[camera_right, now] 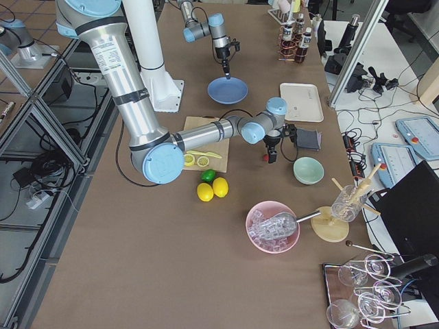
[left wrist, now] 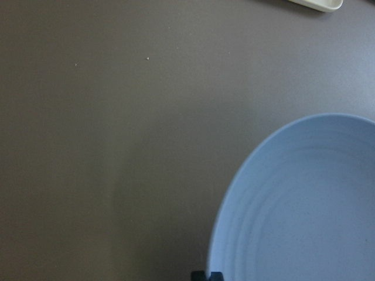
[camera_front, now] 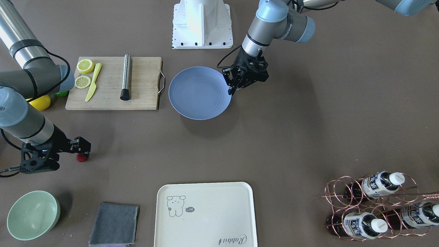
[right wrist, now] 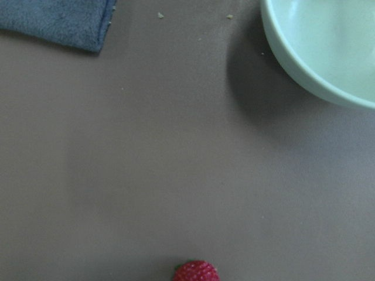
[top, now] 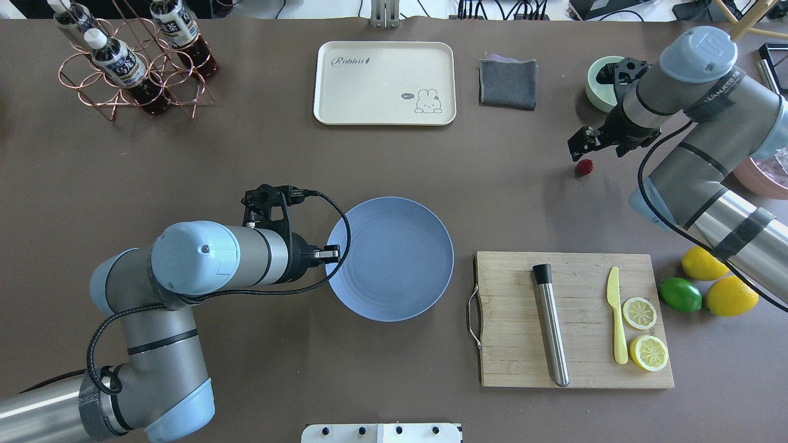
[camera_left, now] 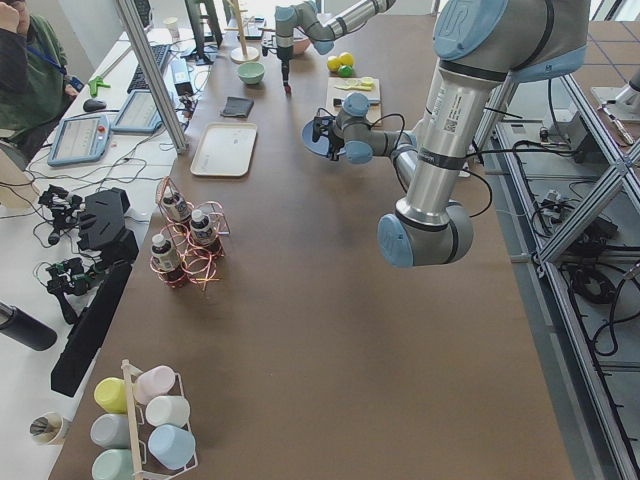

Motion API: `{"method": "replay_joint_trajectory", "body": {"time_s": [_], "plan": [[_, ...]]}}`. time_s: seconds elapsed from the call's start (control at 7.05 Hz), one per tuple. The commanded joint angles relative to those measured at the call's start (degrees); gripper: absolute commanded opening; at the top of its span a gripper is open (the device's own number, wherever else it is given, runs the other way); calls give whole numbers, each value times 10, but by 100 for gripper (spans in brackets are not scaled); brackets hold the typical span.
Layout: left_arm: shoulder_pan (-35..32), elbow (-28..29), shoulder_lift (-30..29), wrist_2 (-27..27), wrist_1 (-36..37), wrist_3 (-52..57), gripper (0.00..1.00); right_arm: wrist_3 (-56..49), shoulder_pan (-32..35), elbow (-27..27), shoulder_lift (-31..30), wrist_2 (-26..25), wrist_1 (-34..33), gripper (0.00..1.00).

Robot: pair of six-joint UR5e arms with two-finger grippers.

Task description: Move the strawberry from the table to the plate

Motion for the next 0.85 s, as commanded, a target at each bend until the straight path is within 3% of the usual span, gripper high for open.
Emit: {"method": "replay_joint_trajectory", "body": {"time_s": [0.0,0.71], "plan": [[1,1,0,0,0,2,0,1,-3,-22,14,0,0,100],[-1,-1,3,-3,0,4,0,3,-10,-23,11,6,0,100]]}}
